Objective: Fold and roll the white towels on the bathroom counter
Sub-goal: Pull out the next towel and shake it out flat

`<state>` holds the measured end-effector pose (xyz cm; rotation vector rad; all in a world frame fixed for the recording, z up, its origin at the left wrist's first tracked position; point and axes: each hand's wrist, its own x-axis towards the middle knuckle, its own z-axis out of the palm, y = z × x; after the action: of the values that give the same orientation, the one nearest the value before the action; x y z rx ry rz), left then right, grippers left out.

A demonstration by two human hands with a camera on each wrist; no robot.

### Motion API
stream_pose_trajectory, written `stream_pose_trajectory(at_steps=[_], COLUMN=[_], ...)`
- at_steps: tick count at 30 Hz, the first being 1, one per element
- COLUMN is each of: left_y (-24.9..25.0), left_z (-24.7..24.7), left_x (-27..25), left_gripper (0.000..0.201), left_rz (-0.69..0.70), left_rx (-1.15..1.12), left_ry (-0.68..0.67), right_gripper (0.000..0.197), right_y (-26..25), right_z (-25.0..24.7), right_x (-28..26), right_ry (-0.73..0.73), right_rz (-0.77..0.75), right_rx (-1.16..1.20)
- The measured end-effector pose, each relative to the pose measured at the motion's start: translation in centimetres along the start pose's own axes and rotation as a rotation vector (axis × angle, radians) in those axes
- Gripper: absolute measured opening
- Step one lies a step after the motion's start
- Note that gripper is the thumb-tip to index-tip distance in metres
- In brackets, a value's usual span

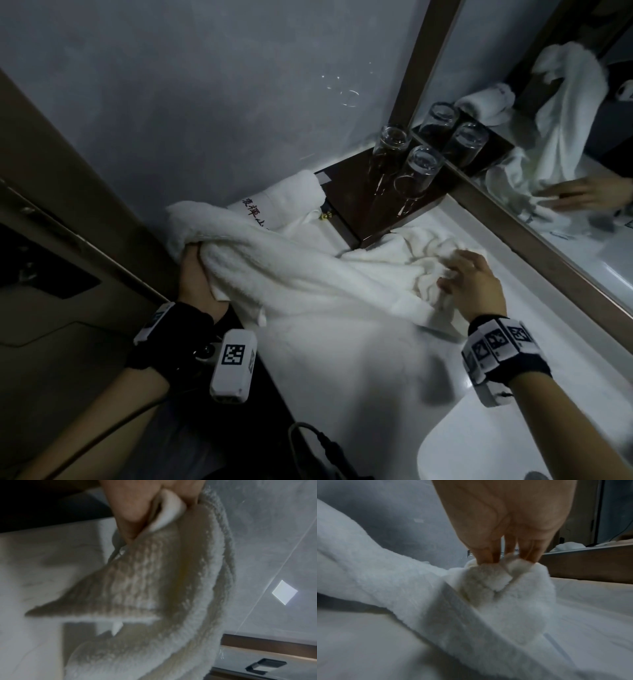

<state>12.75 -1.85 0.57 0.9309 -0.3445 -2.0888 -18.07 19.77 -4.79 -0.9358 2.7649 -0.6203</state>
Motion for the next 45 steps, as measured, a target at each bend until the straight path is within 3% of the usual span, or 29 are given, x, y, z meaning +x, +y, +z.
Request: stream_pose_trajectory(at_steps=[1,2,4,7,10,12,15,17,19,22,24,27,30,34,36,38,40,42,44,45], left_y=[0.0,-0.1,-0.5,-0.8,-0.6,-0.5,-0.6,-0.6,-0.7,-1.3,-1.6,-1.0,0.5,0.3,-0.9,-2.4,-3.6,-4.2,-4.2,-4.0], left_z=[0.0,-0.2,0.1,0.5,0.8,1.0,1.2,1.3,1.8,2.3,2.9,4.3,4.9,3.1,1.2,-0.7,-1.8,-2.0,-1.8,-1.4], left_x=[-0.2,0.3,0.2,0.4,0.3,0.2,0.0,-0.2,-0.8,-1.2,-1.5,-1.5,-1.2,-0.8,-0.3,0.2,0.7,1.5,2.6,3.1], left_gripper=[0.066,0.069,0.075,0.045,0.044,0.047,0.048,0.040,0.027,0.045,0.052,0.054,0.040,0.028,0.024,0.016,0.027,0.059,0.079,0.076], left_rz=[-0.001,0.002,0.041,0.060,0.032,0.015,0.006,-0.003,-0.027,-0.014,0.104,0.155,0.231,0.167,0.074,0.032,0.027,0.039,0.115,0.183], left_rx=[-0.014,0.018,0.163,0.220,0.136,0.155,0.228,0.256,0.265,0.372,0.549,0.397,0.419,0.666,0.869,1.032,1.110,1.160,1.186,1.190], left_ry=[-0.079,-0.083,0.104,0.081,-0.082,-0.091,-0.104,-0.163,-0.206,-0.237,-0.230,-0.220,-0.224,-0.123,-0.071,-0.028,0.011,0.043,0.125,0.153], right_gripper=[0.037,0.037,0.037,0.051,0.085,0.065,0.027,0.018,0.016,0.014,0.011,0.027,0.042,0.026,0.013,0.008,0.025,0.046,0.056,0.055], right_y=[-0.2,-0.6,-2.1,-5.6,-7.8,-8.4,-9.4,-10.3,-11.9,-14.4,-15.7,-16.5,-15.7,-12.2,-10.1,-8.2,-7.3,-7.3,-7.9,-8.3], right_z=[0.1,0.2,0.7,1.4,3.3,4.3,4.0,2.4,-0.1,-3.7,-5.1,-5.6,-4.3,-1.1,0.0,0.6,0.6,0.4,0.3,0.2], right_x=[-0.1,-0.3,-1.1,-3.1,-4.2,-4.5,-4.6,-4.4,-4.3,-4.5,-4.6,-4.6,-4.6,-4.6,-4.7,-5.1,-5.4,-5.6,-5.5,-5.4], right_ry=[0.029,0.063,0.052,-0.291,-0.586,-0.572,-0.335,-0.212,-0.184,-0.147,-0.213,-0.342,-0.324,-0.227,-0.363,-0.589,-0.763,-0.799,-0.672,-0.564], right_rz=[0.012,-0.015,-0.144,-0.342,-0.389,-0.262,-0.187,-0.133,-0.108,-0.129,-0.145,-0.164,-0.048,-0.018,0.000,0.037,0.070,0.076,0.064,0.055], right_rx=[-0.036,-0.085,-0.078,0.208,0.030,0.023,-0.042,0.223,0.572,0.924,1.157,1.417,1.243,0.721,0.558,0.376,0.170,0.013,-0.072,-0.072])
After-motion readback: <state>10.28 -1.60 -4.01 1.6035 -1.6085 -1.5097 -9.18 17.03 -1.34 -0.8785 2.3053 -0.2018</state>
